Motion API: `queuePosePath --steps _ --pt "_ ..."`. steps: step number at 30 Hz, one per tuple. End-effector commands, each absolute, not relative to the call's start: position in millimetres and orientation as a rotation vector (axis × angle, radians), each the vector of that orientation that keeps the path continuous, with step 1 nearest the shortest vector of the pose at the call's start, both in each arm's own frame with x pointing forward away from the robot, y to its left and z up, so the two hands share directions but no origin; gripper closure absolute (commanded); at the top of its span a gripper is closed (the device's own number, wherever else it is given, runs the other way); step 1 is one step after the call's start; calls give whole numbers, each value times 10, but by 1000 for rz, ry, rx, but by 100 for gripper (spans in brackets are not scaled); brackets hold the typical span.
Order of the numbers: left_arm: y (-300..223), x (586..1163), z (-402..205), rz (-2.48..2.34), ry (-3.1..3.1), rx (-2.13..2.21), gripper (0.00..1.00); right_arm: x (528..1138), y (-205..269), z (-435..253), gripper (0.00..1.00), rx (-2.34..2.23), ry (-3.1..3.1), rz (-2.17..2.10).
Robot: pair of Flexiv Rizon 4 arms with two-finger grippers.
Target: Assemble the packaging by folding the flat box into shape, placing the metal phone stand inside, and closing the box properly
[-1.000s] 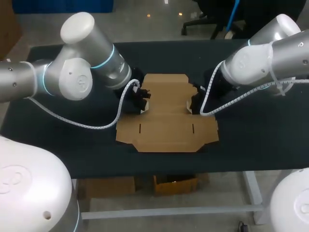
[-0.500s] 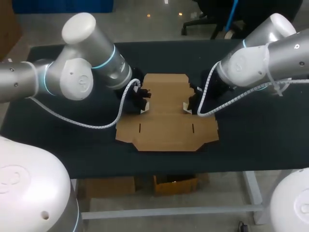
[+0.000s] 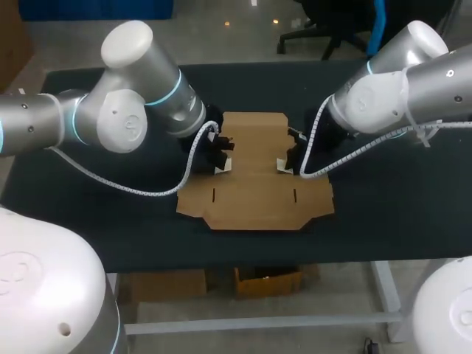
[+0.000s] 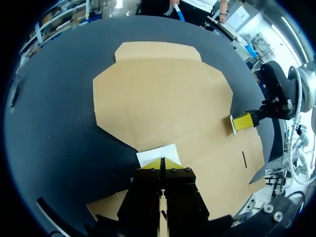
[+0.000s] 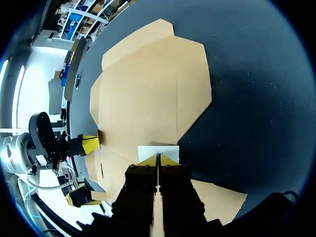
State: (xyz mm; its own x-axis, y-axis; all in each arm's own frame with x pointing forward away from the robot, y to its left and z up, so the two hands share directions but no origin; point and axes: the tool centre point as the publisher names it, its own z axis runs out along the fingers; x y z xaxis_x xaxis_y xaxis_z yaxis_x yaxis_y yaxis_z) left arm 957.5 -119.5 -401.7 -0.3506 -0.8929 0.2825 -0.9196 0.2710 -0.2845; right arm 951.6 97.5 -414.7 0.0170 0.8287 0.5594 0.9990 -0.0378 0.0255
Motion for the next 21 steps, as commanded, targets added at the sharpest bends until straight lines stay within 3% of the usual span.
queuePosePath --steps 1,21 --pt "-1223 9585 -4034 605 -2456 1758 100 9555 999 -4168 100 -1921 -1867 -596" --pt "-1212 9564 -4147 529 -2449 1806 100 9538 1002 -4277 100 -1944 -1853 -530"
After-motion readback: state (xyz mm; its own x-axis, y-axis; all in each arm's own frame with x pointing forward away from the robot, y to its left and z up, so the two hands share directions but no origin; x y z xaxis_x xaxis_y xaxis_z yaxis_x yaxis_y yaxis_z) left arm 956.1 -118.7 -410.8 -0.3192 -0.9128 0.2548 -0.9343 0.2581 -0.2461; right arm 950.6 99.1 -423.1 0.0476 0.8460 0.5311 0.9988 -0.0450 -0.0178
